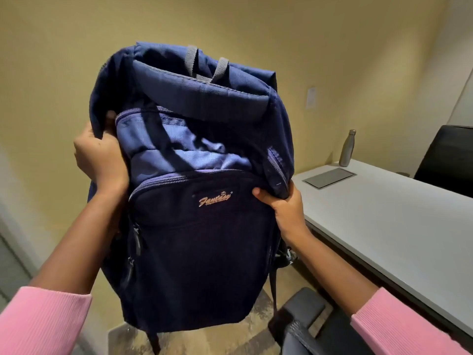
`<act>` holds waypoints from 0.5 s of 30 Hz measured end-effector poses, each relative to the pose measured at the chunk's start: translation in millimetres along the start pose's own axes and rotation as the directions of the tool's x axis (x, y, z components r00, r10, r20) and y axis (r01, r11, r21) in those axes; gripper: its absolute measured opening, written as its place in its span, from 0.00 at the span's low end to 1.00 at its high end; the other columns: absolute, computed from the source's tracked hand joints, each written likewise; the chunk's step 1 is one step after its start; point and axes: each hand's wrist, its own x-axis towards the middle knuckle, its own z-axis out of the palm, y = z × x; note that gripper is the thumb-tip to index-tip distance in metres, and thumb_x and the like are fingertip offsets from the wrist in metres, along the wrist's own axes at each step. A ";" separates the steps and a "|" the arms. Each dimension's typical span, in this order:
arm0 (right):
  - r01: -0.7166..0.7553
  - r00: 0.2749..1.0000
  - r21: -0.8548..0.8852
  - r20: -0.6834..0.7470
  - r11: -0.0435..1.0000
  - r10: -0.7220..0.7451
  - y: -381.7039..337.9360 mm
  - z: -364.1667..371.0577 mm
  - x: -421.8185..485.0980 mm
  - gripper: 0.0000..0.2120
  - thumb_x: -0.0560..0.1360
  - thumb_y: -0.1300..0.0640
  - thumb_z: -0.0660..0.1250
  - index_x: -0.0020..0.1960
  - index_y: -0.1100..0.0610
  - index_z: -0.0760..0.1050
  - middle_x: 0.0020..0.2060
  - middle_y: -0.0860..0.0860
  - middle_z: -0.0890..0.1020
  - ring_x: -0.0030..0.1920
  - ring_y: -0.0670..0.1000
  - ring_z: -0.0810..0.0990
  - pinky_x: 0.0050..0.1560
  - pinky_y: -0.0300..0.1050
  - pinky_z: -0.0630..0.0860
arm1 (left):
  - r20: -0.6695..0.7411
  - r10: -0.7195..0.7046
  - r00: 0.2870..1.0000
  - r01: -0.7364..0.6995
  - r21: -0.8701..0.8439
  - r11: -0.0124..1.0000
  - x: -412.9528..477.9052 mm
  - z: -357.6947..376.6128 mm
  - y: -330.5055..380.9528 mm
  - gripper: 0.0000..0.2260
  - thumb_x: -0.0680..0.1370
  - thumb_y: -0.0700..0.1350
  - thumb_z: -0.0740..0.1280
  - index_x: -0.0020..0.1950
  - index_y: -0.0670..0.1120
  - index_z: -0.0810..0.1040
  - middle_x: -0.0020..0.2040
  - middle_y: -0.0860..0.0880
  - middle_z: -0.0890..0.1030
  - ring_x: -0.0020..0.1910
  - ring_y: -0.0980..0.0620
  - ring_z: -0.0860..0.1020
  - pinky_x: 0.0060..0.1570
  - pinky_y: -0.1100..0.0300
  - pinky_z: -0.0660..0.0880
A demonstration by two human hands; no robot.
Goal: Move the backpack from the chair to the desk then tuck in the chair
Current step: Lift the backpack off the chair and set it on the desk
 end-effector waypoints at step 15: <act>0.172 0.917 -0.236 -0.315 0.956 -0.243 35.0 10.9 101.6 0.16 0.60 0.57 0.74 0.46 0.48 0.76 0.42 0.43 0.82 0.40 0.36 0.81 0.42 0.29 0.76 | 0.354 -0.024 0.935 0.093 -0.179 0.979 67.9 161.6 -77.2 0.18 0.78 0.48 0.60 0.31 0.41 0.64 0.25 0.47 0.62 0.29 0.48 0.57 0.29 0.55 0.59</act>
